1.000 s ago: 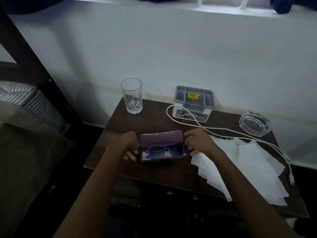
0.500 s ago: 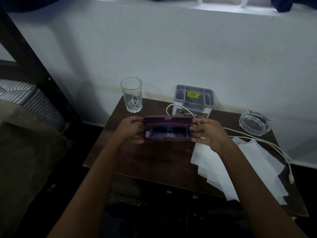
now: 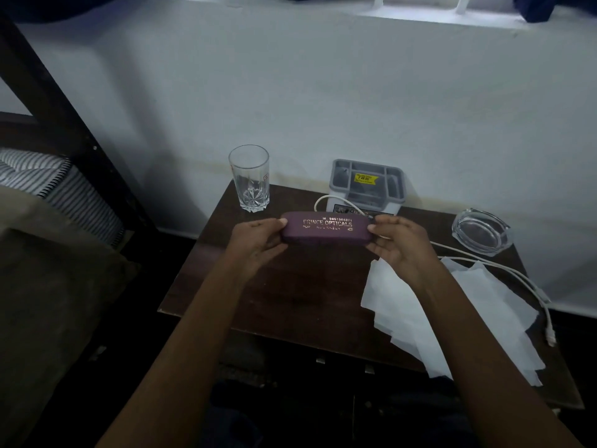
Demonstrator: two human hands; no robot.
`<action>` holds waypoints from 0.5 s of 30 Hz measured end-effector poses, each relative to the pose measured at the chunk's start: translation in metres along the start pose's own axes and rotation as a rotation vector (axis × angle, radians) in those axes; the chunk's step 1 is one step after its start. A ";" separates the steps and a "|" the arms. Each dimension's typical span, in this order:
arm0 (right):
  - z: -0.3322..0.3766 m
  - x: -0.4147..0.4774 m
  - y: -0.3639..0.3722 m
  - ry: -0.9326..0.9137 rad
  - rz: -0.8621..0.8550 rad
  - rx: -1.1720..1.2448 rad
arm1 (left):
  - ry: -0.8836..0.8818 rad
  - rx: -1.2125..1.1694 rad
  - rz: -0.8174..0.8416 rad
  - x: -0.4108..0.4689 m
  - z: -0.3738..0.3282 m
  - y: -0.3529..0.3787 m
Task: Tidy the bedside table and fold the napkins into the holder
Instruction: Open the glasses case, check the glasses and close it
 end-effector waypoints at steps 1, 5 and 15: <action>-0.001 0.000 0.000 0.034 0.001 0.050 | -0.031 -0.039 -0.011 0.000 0.002 0.001; -0.008 0.000 0.003 0.147 0.033 0.144 | -0.073 -0.103 0.001 -0.002 0.006 0.007; -0.007 -0.001 0.002 0.127 0.019 0.079 | -0.001 -0.014 -0.017 -0.006 0.000 0.006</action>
Point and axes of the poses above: each hand's wrist, its own x-axis towards the middle knuckle, its own y-axis out of the palm, z = x × y, the point moved 10 cm from there along x, towards the middle knuckle, and after that the axes turned 13 degrees about -z, right-handed, at the moved point
